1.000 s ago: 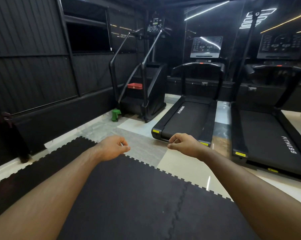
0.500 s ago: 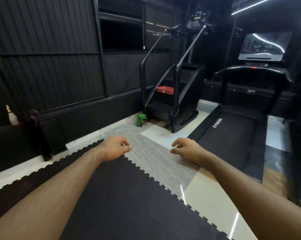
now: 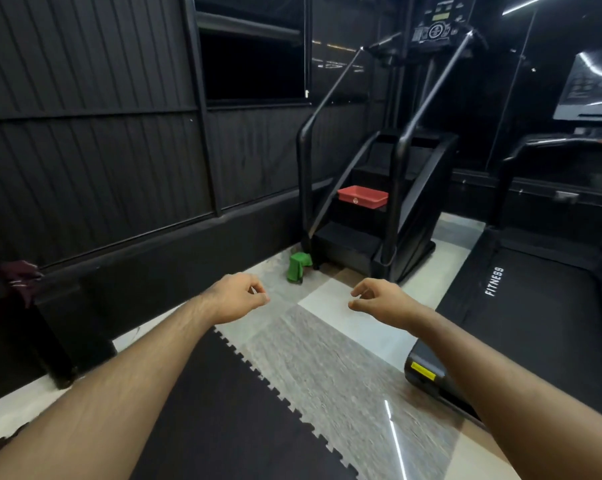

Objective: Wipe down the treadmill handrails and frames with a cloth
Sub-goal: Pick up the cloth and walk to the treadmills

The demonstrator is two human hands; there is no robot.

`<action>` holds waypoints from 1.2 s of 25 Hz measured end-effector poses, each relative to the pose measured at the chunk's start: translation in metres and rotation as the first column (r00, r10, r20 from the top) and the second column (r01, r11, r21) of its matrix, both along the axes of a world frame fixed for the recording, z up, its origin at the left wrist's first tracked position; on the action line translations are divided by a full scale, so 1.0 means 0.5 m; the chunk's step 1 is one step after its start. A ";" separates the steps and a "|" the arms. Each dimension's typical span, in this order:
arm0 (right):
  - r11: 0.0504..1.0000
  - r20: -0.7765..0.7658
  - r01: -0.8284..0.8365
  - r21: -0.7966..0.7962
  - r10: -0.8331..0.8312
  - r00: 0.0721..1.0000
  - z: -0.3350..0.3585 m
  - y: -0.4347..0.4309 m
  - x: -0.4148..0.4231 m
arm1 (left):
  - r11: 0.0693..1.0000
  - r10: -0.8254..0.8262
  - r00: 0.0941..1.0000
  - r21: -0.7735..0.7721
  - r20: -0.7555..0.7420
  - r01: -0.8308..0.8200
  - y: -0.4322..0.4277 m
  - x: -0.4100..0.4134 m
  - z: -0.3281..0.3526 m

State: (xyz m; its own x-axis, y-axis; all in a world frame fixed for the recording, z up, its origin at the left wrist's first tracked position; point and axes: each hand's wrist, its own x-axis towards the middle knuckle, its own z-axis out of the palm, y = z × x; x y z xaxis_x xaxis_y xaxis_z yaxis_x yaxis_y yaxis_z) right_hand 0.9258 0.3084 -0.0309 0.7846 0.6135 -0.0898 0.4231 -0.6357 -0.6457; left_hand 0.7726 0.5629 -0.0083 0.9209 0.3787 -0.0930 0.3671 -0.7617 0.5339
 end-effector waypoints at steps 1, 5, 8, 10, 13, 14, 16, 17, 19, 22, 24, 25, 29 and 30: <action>1.000 -0.002 0.003 0.008 -0.003 1.000 -0.005 0.042 0.069 | 1.000 -0.015 1.000 -0.005 -0.010 0.015 0.044 0.072 -0.002; 0.999 -0.011 0.030 0.027 -0.029 1.000 -0.059 0.195 0.350 | 0.999 -0.040 0.999 -0.007 -0.017 0.040 0.203 0.349 -0.042; 0.998 -0.054 0.035 0.051 -0.032 0.998 -0.097 0.316 0.590 | 0.999 -0.039 0.999 -0.012 -0.034 0.039 0.326 0.590 -0.073; 0.998 -0.063 0.049 0.036 -0.047 0.997 -0.097 0.392 0.741 | 0.999 -0.039 0.998 -0.017 -0.059 0.038 0.398 0.740 -0.071; 0.998 -0.068 0.065 0.029 -0.062 0.996 -0.090 0.510 0.961 | 0.998 -0.018 0.998 -0.053 -0.060 0.015 0.508 0.958 -0.065; 0.998 -0.070 0.066 0.023 -0.064 0.995 -0.090 0.550 1.021 | 0.998 -0.017 0.998 -0.061 -0.068 0.012 0.544 1.022 -0.068; 0.999 -0.084 0.052 0.007 -0.051 0.995 -0.105 0.631 1.138 | 0.997 -0.016 0.996 -0.073 -0.090 0.009 0.619 1.149 -0.087; 0.999 -0.095 0.040 -0.004 -0.041 0.995 -0.119 0.672 1.195 | 0.997 -0.015 0.994 -0.079 -0.106 0.007 0.660 1.212 -0.104; 0.999 -0.115 0.039 0.000 -0.039 0.993 -0.151 0.756 1.311 | 0.996 -0.021 0.993 -0.089 -0.120 0.010 0.743 1.337 -0.139; 0.997 -0.151 0.078 0.010 -0.075 0.986 -0.222 0.888 1.497 | 0.993 -0.036 0.992 -0.117 -0.121 0.022 0.879 1.535 -0.204; 0.993 -0.200 0.114 -0.006 -0.113 0.973 -0.260 0.972 1.612 | 0.990 -0.056 0.985 -0.133 -0.162 0.034 0.964 1.660 -0.237; 0.992 -0.218 0.122 -0.017 -0.123 0.968 -0.277 1.010 1.663 | 0.991 -0.068 0.980 -0.125 -0.188 0.045 1.002 1.720 -0.248; 0.981 -0.313 0.194 -0.021 -0.191 0.930 -0.344 1.148 1.875 | 0.989 -0.117 0.962 -0.118 -0.247 0.090 1.144 1.980 -0.299; 0.977 -0.341 0.214 -0.022 -0.209 0.917 -0.365 1.176 1.926 | 0.988 -0.134 0.957 -0.114 -0.259 0.107 1.173 2.040 -0.314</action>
State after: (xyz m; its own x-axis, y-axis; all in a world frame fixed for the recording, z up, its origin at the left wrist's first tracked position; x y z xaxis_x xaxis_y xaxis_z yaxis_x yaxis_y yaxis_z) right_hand 1.8889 0.8965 -0.2133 0.8205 0.4399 -0.3651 0.0339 -0.6749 -0.7371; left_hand 1.7925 1.1494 -0.1654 0.8962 0.2432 -0.3710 0.4143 -0.7579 0.5039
